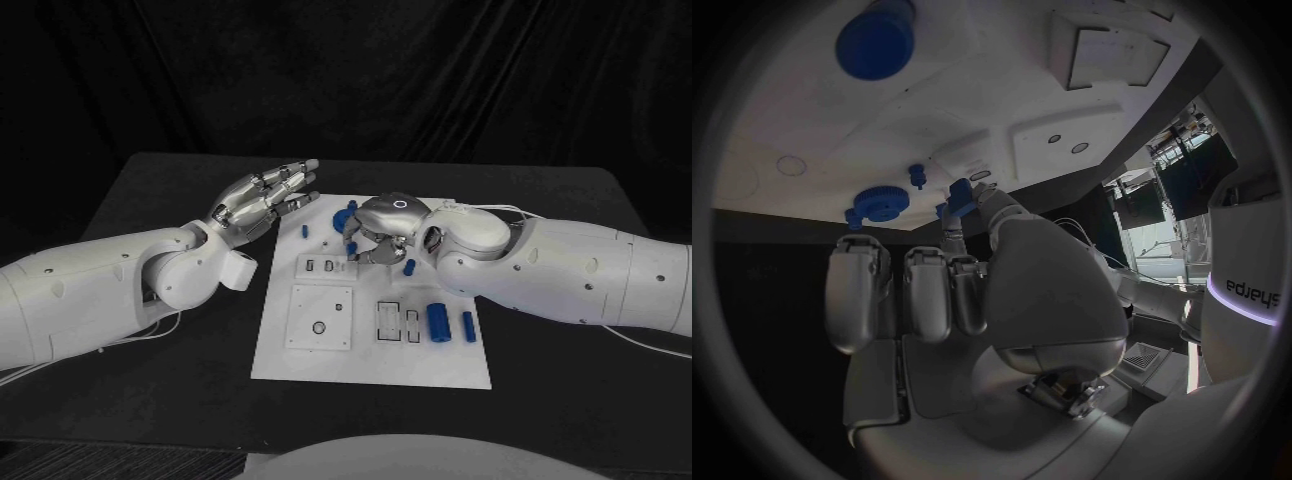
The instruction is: Assemble the parts on the task board
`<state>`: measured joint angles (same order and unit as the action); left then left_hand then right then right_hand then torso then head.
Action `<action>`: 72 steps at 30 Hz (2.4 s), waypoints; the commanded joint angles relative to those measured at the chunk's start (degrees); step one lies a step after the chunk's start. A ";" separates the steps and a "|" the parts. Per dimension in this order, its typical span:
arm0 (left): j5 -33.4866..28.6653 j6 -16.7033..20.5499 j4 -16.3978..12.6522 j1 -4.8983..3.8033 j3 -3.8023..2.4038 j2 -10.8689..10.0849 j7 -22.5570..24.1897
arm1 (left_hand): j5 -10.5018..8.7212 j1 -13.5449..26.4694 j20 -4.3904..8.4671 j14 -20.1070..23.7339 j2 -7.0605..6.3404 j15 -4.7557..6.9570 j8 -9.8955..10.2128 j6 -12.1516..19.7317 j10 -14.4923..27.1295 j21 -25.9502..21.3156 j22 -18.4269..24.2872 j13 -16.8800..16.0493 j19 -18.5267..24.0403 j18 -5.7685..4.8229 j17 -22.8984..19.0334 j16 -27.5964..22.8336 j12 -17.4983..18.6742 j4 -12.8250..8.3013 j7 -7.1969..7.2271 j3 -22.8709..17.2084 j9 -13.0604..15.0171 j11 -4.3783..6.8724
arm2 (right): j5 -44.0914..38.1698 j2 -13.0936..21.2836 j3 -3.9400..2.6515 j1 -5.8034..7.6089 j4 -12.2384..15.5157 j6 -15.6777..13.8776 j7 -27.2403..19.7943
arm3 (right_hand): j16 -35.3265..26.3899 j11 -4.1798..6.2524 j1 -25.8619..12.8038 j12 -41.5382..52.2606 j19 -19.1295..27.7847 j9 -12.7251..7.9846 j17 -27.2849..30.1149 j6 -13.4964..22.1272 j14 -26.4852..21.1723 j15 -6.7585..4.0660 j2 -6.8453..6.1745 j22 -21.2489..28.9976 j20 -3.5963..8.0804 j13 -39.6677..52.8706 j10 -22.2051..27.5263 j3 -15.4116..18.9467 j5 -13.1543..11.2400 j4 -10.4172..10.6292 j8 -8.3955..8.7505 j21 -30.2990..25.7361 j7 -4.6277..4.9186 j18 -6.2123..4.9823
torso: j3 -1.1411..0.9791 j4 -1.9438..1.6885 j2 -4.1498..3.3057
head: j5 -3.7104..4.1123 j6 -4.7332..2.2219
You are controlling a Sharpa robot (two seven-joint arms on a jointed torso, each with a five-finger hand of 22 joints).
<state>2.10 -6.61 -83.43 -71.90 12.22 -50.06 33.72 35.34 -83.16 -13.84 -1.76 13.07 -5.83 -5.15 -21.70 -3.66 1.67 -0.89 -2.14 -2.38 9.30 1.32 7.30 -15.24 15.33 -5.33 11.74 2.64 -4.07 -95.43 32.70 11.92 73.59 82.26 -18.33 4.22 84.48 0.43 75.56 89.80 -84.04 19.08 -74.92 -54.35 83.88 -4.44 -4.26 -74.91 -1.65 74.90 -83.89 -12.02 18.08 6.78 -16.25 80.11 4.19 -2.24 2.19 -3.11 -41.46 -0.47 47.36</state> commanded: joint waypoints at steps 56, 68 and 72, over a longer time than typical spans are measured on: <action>-0.03 -1.64 0.68 0.09 -0.05 1.04 0.19 | 0.37 -0.74 0.06 0.08 -0.22 -0.39 -0.22 0.34 0.14 -0.30 0.10 0.04 0.36 1.12 -0.02 -0.04 -0.09 -0.15 -0.25 -0.66 0.04 -0.35 | -0.65 -2.78 -0.04 -2.28 -4.23 3.00 -0.01 | -0.91 0.12 -1.18 0.20 -1.16 -1.74 -5.14 4.87 4.13 0.12 -0.69 -10.03 -0.35 15.10 -6.11 0.97 -4.79 -1.11 3.22 -1.45 0.86 -0.70 | -0.05 0.07 0.02 | 0.08 0.62; -0.03 -1.39 0.62 0.12 -0.05 0.87 0.31 | 0.38 -0.76 0.07 0.09 -0.26 -0.37 -0.21 0.39 0.16 -0.30 0.10 0.04 0.36 1.12 -0.02 -0.05 -0.09 -0.19 -0.24 -0.69 0.04 -0.34 | -0.65 -2.16 -0.04 -2.30 -3.86 1.11 -0.40 | -1.27 0.02 -2.66 0.20 -1.24 -4.84 -4.56 10.71 4.05 0.21 -1.36 -10.13 -0.43 15.10 -6.11 3.17 -11.67 0.12 8.02 -1.83 0.98 -0.72 | -0.07 0.07 0.02 | -0.12 0.76; -0.03 -0.65 0.30 0.13 -0.06 0.54 0.98 | 0.40 -0.79 0.06 0.09 -0.31 -0.38 -0.23 0.33 0.18 -0.22 0.05 0.04 0.24 1.12 -0.02 0.00 -0.05 -0.25 -0.27 -0.72 0.05 -0.37 | -0.65 -1.02 -0.04 -2.26 -2.68 -0.81 -0.50 | -1.40 0.51 -2.73 0.20 -1.42 -7.26 -4.35 15.98 4.03 -0.17 -2.53 -10.28 -0.15 15.10 -6.11 3.91 -13.03 1.62 10.75 -1.72 0.30 -0.69 | -0.07 0.07 0.02 | -0.17 0.86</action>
<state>2.11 -7.46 -82.88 -71.86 12.22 -49.50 33.35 35.57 -83.38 -13.84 -1.76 12.85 -5.83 -5.15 -21.49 -3.66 1.67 -0.85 -2.14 -2.38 9.30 1.32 7.30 -15.24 15.16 -5.54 11.26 2.64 -4.07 -95.69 31.46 11.91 71.49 79.13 -16.74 3.86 83.41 0.68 72.88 89.80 -84.04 12.10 -74.91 -39.05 84.04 -4.29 -6.26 -74.92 -2.06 74.91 -83.91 -8.06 5.21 8.12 -5.81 78.44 4.59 -2.24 2.12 -3.04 -41.44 -0.61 48.18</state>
